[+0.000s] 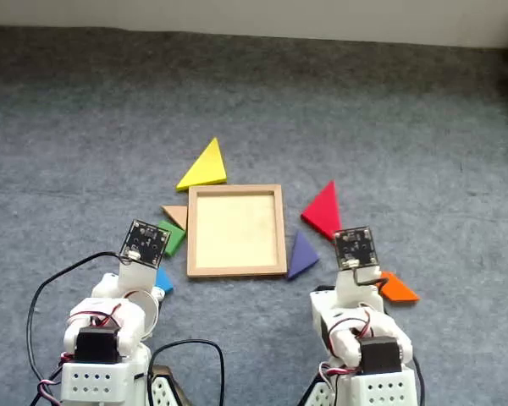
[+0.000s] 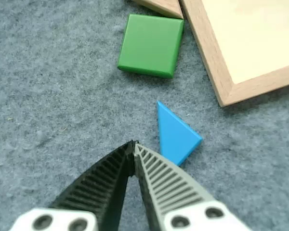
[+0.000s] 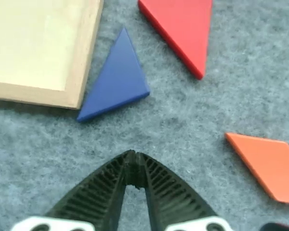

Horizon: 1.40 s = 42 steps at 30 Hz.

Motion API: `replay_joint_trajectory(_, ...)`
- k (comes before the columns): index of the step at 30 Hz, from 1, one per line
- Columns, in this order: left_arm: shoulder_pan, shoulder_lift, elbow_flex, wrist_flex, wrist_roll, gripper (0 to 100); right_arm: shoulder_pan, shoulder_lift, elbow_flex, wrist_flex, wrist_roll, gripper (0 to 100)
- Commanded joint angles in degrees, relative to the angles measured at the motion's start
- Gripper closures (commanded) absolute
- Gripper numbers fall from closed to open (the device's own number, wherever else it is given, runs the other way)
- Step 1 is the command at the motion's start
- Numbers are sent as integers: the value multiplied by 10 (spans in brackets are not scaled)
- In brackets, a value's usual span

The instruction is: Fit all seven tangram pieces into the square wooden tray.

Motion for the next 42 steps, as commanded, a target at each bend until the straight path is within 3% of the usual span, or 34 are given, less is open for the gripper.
replay_joint_trajectory(1,-7,-5,12,3,5,993,66,-6,35,-18,2,993)
replay_joint_trajectory(5,-7,-5,12,3,5,993,121,-3,-73,-50,-2,993)
replay_joint_trajectory(11,-7,-5,12,3,5,993,128,0,-198,-49,-4,993)
replay_joint_trajectory(16,-7,-5,12,3,5,993,124,33,-303,-49,-74,993)
replay_joint_trajectory(32,-7,-5,12,3,5,993,-18,633,-591,-53,-79,985)
replay_joint_trajectory(34,-7,-5,12,3,5,993,-26,691,-622,-53,-81,947)
replay_joint_trajectory(39,-7,-5,12,3,5,993,-36,818,-679,-53,-83,729)
replay_joint_trajectory(42,-7,-5,12,3,5,993,-36,878,-706,-53,-82,670)
